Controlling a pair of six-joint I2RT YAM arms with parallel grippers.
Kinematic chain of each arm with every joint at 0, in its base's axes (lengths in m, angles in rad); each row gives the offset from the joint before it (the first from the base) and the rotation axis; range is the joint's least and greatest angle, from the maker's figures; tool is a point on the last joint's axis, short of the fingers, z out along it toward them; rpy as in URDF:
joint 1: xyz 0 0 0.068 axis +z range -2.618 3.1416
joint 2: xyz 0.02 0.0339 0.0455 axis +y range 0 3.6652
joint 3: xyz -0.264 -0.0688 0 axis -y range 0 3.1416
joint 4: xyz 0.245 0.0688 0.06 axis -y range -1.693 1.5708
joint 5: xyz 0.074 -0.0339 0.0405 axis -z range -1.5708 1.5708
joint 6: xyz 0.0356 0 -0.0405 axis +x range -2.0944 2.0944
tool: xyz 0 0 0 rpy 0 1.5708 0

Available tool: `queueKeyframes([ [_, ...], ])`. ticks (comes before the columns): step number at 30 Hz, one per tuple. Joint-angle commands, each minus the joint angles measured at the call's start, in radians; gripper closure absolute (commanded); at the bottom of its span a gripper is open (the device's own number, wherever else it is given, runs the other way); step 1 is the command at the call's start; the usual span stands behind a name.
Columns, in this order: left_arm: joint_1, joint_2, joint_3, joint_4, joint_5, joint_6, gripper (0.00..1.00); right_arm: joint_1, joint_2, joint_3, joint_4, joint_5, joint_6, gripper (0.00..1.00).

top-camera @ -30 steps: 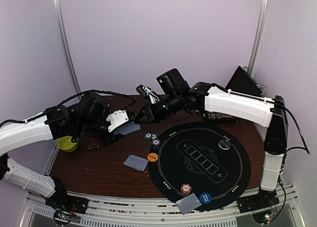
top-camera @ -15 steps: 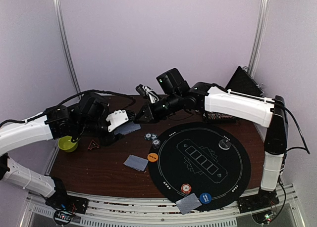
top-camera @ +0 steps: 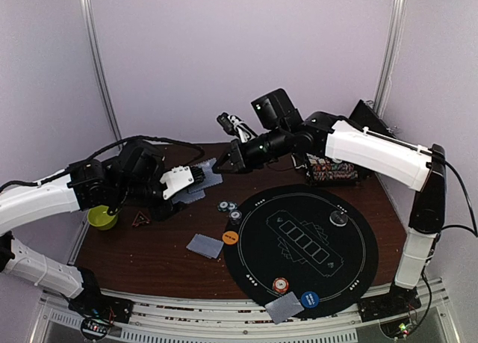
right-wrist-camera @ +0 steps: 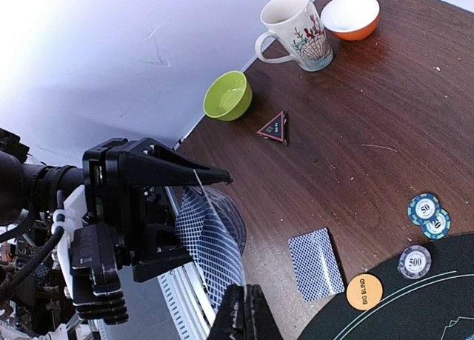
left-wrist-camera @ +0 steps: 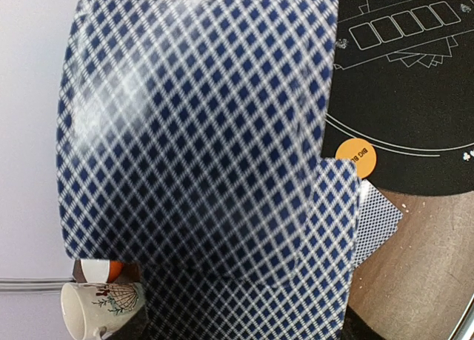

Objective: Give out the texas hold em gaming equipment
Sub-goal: Pick up the poker card from the face-down deck piles, then distribute the poker card in the small blind area.

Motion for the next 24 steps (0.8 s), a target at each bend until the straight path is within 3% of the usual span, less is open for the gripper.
queueKeyframes([
  [1, 0.001, -0.013, 0.016, 0.049, 0.002, 0.004, 0.40, -0.023, -0.046, 0.039, -0.081, 0.015, -0.041, 1.00],
  [7, 0.001, -0.019, 0.016, 0.047, 0.002, 0.004, 0.40, -0.132, -0.155, -0.026, -0.201, 0.028, -0.046, 1.00],
  [13, 0.001, -0.020, 0.018, 0.044, -0.003, 0.003, 0.39, -0.216, -0.305, -0.212, -0.291, -0.096, -0.036, 1.00],
  [18, 0.001, -0.024, 0.022, 0.039, -0.004, 0.003, 0.39, -0.131, -0.425, -0.478, -0.399, -0.168, -0.041, 1.00],
  [21, 0.000, -0.020, 0.022, 0.039, -0.001, -0.001, 0.40, -0.037, -0.527, -0.637, -0.317, -0.203, 0.063, 1.00],
  [24, 0.001, -0.013, 0.027, 0.039, 0.005, -0.002, 0.40, 0.056, -0.662, -0.832, -0.109, -0.252, 0.221, 1.00],
])
